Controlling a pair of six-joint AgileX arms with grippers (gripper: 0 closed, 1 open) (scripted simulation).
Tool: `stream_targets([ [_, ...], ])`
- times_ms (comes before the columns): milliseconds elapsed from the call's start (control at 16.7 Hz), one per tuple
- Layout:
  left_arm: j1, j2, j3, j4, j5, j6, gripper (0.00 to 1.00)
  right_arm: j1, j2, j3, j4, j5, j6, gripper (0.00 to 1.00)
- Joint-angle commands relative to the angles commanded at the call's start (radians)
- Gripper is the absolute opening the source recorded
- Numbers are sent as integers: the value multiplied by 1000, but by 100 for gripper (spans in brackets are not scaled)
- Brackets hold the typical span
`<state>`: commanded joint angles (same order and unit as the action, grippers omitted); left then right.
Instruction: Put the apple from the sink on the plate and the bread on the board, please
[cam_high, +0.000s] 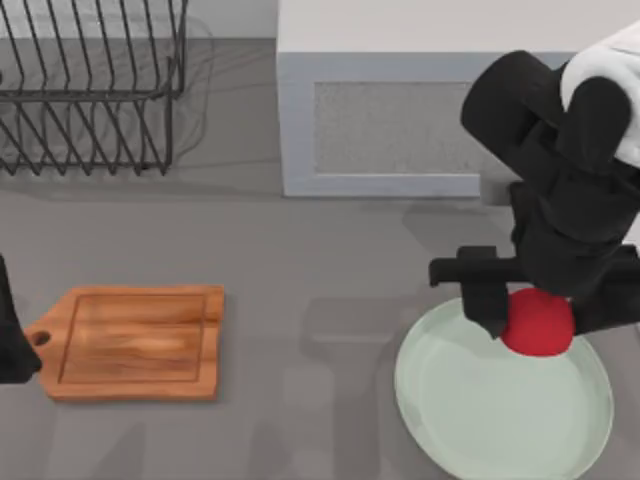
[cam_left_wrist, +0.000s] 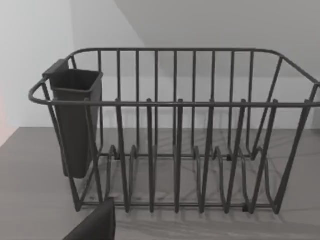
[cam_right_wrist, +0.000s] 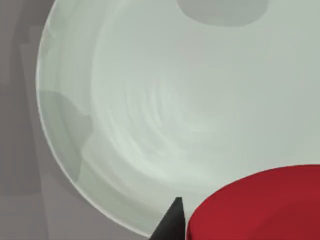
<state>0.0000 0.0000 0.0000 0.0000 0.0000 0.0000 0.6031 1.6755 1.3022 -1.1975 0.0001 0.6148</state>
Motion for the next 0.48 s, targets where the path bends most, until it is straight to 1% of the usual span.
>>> stream_targets([
  [240,0,0,0,0,0,0,100,0,0,0,0,0,0,98],
  [300,0,0,0,0,0,0,100,0,0,0,0,0,0,100],
  [480,0,0,0,0,0,0,100,0,0,0,0,0,0,100],
])
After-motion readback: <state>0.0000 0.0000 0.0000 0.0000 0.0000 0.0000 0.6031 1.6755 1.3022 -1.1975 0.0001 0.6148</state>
